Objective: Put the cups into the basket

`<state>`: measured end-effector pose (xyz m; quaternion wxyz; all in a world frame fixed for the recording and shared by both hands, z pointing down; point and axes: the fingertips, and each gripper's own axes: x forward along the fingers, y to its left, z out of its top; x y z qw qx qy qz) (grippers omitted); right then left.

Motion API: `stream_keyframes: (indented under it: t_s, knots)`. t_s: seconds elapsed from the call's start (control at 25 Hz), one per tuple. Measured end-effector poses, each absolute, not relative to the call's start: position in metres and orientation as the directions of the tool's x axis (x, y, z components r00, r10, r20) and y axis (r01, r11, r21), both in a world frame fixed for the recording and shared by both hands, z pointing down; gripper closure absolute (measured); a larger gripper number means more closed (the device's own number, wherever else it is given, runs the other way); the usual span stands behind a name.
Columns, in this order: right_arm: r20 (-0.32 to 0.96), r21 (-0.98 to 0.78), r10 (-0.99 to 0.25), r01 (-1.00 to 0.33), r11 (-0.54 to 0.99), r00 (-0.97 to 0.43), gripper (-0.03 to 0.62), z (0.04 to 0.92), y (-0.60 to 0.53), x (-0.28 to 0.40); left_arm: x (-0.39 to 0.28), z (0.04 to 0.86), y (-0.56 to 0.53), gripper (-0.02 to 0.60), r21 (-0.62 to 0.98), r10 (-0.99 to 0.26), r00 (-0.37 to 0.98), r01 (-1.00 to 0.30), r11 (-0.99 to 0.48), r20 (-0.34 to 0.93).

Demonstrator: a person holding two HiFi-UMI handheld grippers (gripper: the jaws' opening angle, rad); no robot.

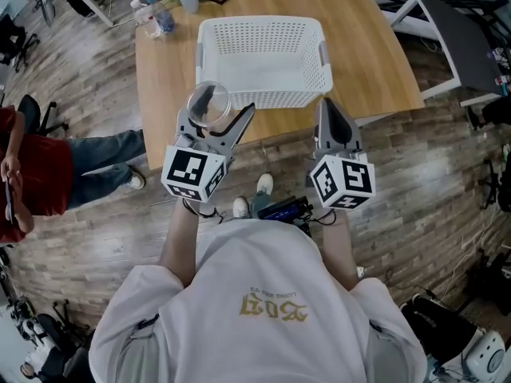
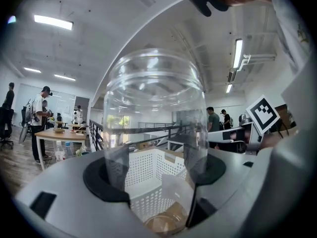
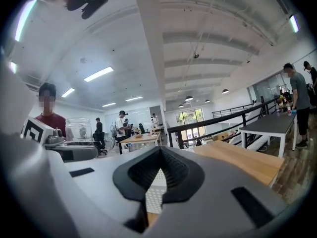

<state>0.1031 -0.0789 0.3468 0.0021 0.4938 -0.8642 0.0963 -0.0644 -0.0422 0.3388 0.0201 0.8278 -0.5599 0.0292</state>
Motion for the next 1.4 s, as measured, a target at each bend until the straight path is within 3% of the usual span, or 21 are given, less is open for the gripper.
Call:
stream_keyframes:
  t_s: [1.4]
  knots:
    - [0.082,-0.186,-0.825,-0.822,0.538,-0.559,0.583,0.335,-0.183,0.108,-0.055,0.322,-0.149,0.250,-0.017,-0.932,0.360,-0.932,-0.361,0.034]
